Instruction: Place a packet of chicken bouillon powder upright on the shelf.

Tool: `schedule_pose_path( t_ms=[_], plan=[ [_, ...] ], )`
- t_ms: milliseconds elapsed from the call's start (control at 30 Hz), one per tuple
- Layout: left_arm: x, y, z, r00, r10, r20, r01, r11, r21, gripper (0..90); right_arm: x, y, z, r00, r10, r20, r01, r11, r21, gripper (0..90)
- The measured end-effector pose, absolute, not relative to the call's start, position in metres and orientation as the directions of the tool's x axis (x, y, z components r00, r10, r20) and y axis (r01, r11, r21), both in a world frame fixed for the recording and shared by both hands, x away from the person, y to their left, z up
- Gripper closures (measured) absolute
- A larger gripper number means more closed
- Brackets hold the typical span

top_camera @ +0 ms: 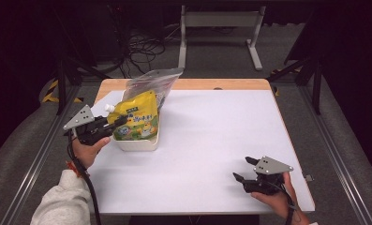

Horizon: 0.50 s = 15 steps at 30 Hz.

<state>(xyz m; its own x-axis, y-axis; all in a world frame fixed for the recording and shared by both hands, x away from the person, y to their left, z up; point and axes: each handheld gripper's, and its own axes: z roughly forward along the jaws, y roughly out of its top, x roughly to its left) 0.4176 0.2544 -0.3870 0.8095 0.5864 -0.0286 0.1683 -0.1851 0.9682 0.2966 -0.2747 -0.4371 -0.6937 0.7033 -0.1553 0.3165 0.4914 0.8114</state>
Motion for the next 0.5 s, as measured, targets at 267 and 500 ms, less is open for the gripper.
schedule_pose_path(
  t_ms=[267,500],
  plan=[
    [0.420,0.250,-0.393,0.802,0.597,-0.021,0.185,-0.214,0.959,88.5,0.297,-0.273,-0.438,-0.702,0.695,-0.157,0.317,0.502,0.805,28.9],
    [0.420,0.255,-0.399,0.800,0.598,-0.038,0.206,-0.216,0.955,89.4,0.297,-0.272,-0.439,-0.703,0.693,-0.156,0.318,0.503,0.804,28.9]
  ],
)
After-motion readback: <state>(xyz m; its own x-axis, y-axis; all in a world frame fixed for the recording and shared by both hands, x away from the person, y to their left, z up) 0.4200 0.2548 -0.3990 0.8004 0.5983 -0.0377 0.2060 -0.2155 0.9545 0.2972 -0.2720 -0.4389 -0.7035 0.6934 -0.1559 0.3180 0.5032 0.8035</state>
